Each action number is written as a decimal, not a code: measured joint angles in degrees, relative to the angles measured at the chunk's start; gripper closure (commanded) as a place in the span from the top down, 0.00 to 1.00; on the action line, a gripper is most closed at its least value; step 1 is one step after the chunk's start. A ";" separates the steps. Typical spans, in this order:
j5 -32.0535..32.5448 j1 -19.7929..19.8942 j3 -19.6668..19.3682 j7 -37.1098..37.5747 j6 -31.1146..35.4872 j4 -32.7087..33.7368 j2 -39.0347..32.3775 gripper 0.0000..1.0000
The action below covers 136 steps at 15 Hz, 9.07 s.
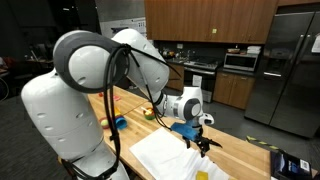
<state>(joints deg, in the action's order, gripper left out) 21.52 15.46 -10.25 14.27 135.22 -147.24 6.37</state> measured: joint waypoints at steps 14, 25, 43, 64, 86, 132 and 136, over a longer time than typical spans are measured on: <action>-30.68 -13.36 10.13 -6.21 -21.46 25.36 -19.47 1.00; -30.78 -13.68 10.48 -7.39 -22.36 25.77 -20.64 1.00; -31.34 -22.20 16.23 -16.99 -44.17 39.32 -28.87 1.00; -20.30 -25.51 15.49 -10.35 1.98 35.33 -32.64 1.00; -18.75 -29.17 10.83 10.44 12.68 40.42 -37.58 1.00; -15.43 -17.07 0.14 19.33 3.21 16.22 -11.95 0.02; -12.88 -11.50 -1.57 26.67 8.41 6.47 -5.45 0.02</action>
<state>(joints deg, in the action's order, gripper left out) 8.64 3.96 -11.82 40.94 143.63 -140.77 0.92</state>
